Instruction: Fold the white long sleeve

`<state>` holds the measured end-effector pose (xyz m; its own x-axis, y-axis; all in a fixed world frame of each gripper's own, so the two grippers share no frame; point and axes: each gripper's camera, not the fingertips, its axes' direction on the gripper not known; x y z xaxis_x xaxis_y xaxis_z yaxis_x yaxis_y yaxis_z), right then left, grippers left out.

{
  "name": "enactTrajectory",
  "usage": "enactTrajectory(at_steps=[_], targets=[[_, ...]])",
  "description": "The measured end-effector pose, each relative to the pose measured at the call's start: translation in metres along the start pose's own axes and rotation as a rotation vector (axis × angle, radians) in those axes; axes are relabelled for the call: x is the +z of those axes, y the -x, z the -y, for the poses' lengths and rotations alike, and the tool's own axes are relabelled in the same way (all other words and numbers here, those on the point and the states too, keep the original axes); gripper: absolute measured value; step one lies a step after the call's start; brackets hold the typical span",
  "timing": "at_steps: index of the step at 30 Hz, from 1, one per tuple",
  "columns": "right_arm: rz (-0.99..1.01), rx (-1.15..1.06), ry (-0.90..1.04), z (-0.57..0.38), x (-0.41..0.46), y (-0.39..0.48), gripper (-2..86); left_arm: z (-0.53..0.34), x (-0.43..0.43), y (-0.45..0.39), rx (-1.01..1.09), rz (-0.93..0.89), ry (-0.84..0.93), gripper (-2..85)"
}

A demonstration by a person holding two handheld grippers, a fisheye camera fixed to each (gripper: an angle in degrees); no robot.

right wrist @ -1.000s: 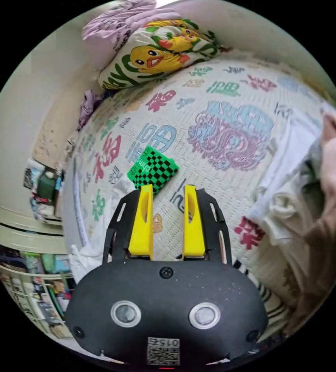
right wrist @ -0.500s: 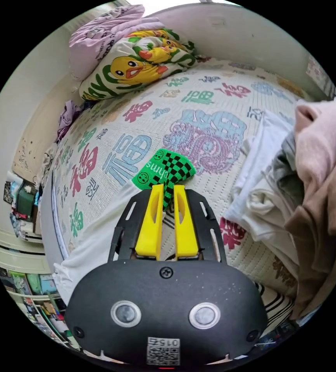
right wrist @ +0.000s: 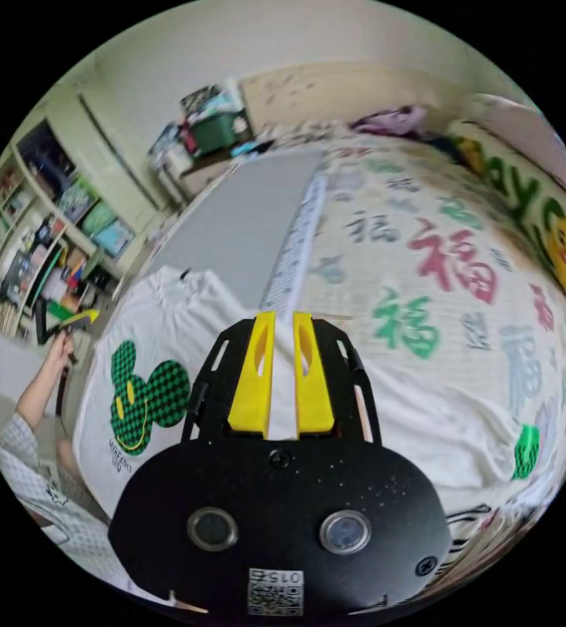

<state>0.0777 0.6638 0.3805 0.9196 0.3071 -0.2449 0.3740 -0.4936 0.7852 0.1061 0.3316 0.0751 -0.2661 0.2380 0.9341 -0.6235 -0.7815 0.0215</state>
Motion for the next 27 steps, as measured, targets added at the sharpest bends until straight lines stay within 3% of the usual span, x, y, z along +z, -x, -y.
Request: enactTrajectory(at_steps=[4, 6, 11, 14, 19, 25, 27], targets=[[-0.118, -0.015, 0.171, 0.042, 0.070, 0.054, 7.9, 0.039, 0.036, -0.004, -0.002, 0.031, 0.043, 4.6], [-0.100, 0.017, 0.074, 0.052, 0.058, 0.056, 7.9, 0.054, 0.047, -0.004, 0.009, 0.021, 0.058, 5.3], [-0.057, -0.015, 0.100, 0.058, 0.061, 0.059, 2.9, 0.063, 0.050, -0.003, 0.049, 0.063, 0.043, 4.6], [-0.227, 0.008, 0.057, 0.066, 0.055, 0.063, 1.0, 0.063, 0.043, 0.002, 0.039, 0.080, 0.019, 1.8], [-0.329, 0.071, 0.052, 0.086, 0.058, 0.066, 1.5, 0.068, 0.030, 0.006, 0.000, 0.107, 0.029, 1.5], [-0.166, 0.175, -0.098, 0.051, -0.063, 0.068, 9.4, 0.007, -0.075, 0.016, 0.021, -0.027, -0.032, 5.9], [-0.031, 0.118, -0.202, -0.016, -0.149, 0.086, 8.5, -0.072, -0.165, 0.010, 0.080, -0.019, -0.193, 5.9]])
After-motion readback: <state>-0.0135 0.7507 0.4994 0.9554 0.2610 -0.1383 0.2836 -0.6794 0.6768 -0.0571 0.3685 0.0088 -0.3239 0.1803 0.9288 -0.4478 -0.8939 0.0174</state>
